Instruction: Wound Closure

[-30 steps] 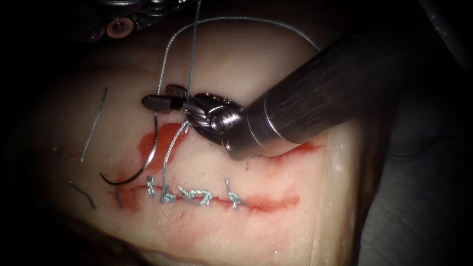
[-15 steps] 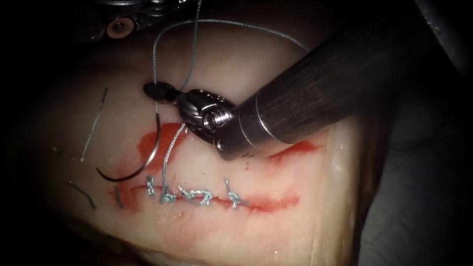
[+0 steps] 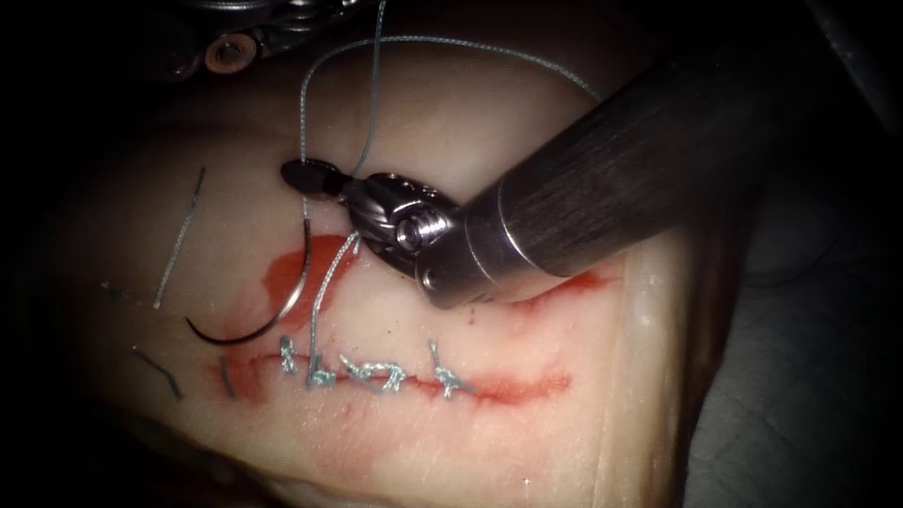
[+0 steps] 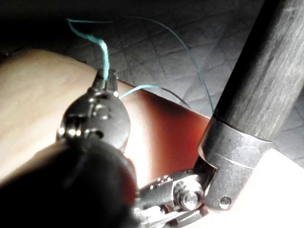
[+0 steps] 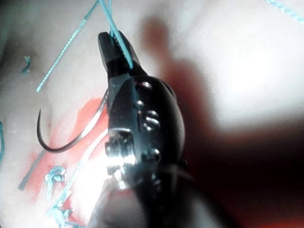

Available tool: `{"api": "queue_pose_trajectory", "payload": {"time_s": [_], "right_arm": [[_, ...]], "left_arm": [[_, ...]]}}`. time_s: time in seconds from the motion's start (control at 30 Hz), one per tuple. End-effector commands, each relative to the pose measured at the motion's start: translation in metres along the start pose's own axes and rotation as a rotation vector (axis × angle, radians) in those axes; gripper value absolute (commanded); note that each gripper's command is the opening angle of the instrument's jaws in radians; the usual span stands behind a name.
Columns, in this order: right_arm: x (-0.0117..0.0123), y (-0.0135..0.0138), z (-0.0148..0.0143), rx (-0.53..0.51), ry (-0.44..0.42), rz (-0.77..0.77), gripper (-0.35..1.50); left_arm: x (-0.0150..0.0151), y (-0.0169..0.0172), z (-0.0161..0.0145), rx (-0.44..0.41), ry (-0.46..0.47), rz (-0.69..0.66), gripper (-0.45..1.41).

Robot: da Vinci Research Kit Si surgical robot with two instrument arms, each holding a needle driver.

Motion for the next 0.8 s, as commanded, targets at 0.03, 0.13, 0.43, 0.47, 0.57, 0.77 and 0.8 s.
{"api": "queue_pose_trajectory", "payload": {"time_s": [0.03, 0.13, 0.43, 0.47, 0.57, 0.77, 0.8], "right_arm": [[0.0000, 0.0000, 0.0007, -0.008, 0.001, 0.001, -0.35], [-0.0002, -0.0004, 0.0003, -0.011, 0.004, 0.006, -0.35], [-0.0004, -0.0007, 0.0002, -0.012, 0.005, -0.006, 1.20], [-0.0004, -0.0007, 0.0003, -0.012, 0.004, -0.023, 1.26], [-0.0004, -0.0006, 0.0004, -0.012, 0.001, -0.082, 1.36], [-0.0005, -0.0008, 0.0000, -0.020, 0.000, -0.130, 1.43], [-0.0006, -0.0008, -0.0002, -0.023, 0.002, -0.129, 1.43]], "left_arm": [[0.0000, 0.0005, 0.0006, 0.005, -0.001, 0.001, -0.45], [-0.0001, 0.0007, 0.0004, 0.001, 0.000, 0.004, -0.45], [-0.0011, 0.0012, -0.0005, -0.001, -0.009, -0.004, -0.45], [-0.0013, 0.0013, -0.0006, 0.001, -0.014, -0.005, -0.45], [-0.0019, 0.0015, -0.0012, 0.002, -0.031, -0.013, -0.45], [-0.0036, 0.0022, -0.0035, 0.007, -0.046, -0.064, -0.45], [-0.0039, 0.0024, -0.0041, 0.007, -0.044, -0.079, -0.45]]}}
